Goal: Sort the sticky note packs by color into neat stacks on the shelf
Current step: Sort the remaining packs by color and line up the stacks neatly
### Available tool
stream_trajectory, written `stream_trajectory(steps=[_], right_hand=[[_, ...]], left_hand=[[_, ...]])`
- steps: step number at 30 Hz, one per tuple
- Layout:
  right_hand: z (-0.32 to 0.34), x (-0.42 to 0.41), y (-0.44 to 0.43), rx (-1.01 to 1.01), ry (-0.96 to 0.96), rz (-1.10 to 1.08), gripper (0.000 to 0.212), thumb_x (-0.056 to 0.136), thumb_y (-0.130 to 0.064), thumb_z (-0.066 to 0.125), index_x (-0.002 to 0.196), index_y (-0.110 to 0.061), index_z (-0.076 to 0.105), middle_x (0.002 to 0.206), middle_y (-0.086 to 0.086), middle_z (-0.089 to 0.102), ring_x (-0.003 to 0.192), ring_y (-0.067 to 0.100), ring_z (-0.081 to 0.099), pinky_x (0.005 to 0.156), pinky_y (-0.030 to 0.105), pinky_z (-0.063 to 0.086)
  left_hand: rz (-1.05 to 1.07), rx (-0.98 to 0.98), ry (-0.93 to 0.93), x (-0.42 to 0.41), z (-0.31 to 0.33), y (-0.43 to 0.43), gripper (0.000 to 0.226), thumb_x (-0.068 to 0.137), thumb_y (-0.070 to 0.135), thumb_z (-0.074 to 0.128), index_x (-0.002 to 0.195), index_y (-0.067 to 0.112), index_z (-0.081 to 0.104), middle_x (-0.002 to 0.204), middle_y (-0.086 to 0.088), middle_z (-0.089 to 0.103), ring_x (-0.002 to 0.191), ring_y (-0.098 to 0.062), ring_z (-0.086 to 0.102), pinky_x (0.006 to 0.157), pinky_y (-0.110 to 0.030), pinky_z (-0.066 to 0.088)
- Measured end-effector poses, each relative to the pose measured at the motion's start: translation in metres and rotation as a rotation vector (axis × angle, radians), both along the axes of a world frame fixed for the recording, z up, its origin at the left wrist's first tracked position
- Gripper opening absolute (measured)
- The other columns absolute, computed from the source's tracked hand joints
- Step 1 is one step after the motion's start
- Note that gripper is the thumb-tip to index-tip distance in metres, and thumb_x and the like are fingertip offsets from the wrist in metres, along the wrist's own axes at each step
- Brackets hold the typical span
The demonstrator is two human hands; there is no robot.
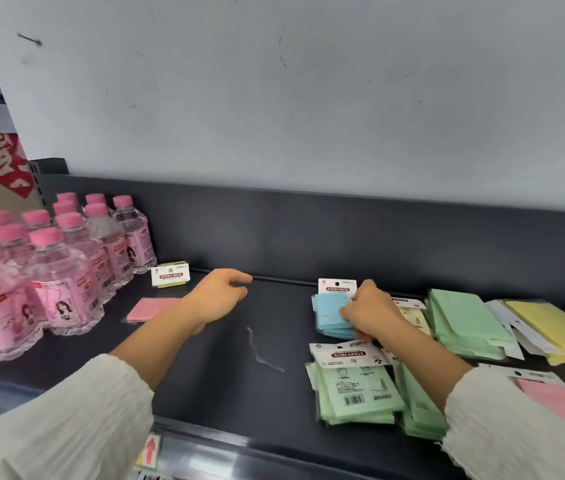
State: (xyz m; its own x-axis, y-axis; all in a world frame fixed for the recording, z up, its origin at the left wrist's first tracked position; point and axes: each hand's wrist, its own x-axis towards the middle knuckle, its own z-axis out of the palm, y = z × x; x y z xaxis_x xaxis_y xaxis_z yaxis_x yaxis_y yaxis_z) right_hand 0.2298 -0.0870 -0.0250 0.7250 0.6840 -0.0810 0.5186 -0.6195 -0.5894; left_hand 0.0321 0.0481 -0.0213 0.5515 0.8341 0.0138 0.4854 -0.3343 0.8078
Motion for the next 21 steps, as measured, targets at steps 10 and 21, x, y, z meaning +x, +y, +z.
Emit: stream_trajectory(steps=[10, 21], right_hand=[[0.044, -0.031, 0.027, -0.105, -0.252, 0.359, 0.048, 0.083, -0.034, 0.065, 0.124, -0.022, 0.044, 0.109, 0.002, 0.049, 0.095, 0.021, 0.055, 0.079, 0.032, 0.046], [0.034, -0.119, 0.122, -0.033, 0.043, 0.620, 0.048, 0.086, -0.022, 0.064, 0.130, -0.021, 0.047, 0.121, 0.002, 0.052, 0.088, 0.017, 0.056, 0.072, 0.025, 0.045]], left_hand=[[0.206, 0.049, 0.008, -0.085, -0.003, 0.046, 0.037, 0.094, 0.003, 0.046, 0.129, 0.013, 0.056, 0.126, -0.004, 0.057, 0.088, -0.012, 0.053, 0.062, -0.017, 0.038], [0.094, 0.217, 0.380, -0.128, -0.017, 0.072, 0.059, 0.091, 0.033, 0.059, 0.143, 0.017, 0.037, 0.145, -0.003, 0.043, 0.131, -0.020, 0.043, 0.107, -0.028, 0.032]])
